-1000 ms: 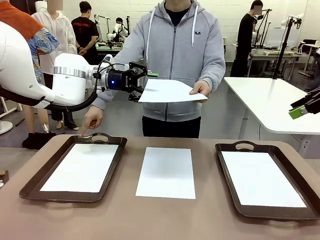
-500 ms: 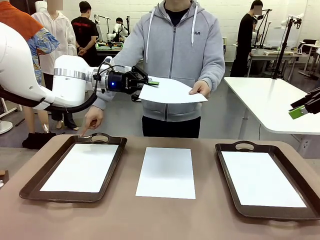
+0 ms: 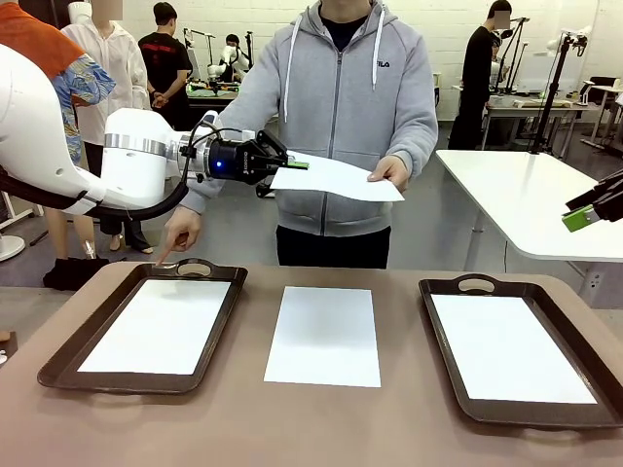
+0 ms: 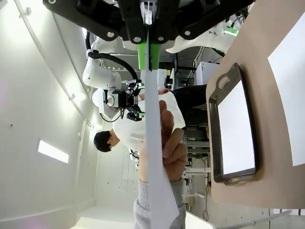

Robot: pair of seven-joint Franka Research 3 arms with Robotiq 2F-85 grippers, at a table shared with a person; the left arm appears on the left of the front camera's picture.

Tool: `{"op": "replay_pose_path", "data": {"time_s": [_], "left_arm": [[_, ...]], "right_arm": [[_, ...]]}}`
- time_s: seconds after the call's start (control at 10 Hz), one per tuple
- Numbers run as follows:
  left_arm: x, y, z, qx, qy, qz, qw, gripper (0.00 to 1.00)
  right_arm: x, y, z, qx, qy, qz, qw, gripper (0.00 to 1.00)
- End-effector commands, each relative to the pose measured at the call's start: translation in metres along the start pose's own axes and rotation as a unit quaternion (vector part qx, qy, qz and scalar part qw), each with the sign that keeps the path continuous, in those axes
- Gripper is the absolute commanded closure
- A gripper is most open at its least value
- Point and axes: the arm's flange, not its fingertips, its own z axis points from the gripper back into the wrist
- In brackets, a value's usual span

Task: Sort the A4 documents.
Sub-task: Receive the A4 Paper.

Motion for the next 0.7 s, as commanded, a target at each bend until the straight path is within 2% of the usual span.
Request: {"op": "replay_pose_path", "data": {"time_s": [0.0,0.1,0.2,0.6], "left_arm": [[-0.008,0.002,0.002,-0.015,0.002,-0.013,1.000,1.00],[-0.010,0.000,0.004,-0.026,0.014,-0.027,0.999,1.00],[0.000,0.000,0.000,0.000,0.001,0.000,1.000,1.00],[0.000,0.000,0.000,0.000,0.001,0.000,1.000,1.00]], "right_arm": [[-0.001,0.000,0.000,0.002,-0.002,-0.001,1.000,0.00],[-0.001,0.000,0.000,0.002,-0.002,-0.001,1.000,0.00],[-0.001,0.000,0.000,0.002,-0.002,-0.001,1.000,0.00],[-0.001,0.000,0.000,0.002,-0.002,-0.001,1.000,0.00]]}}
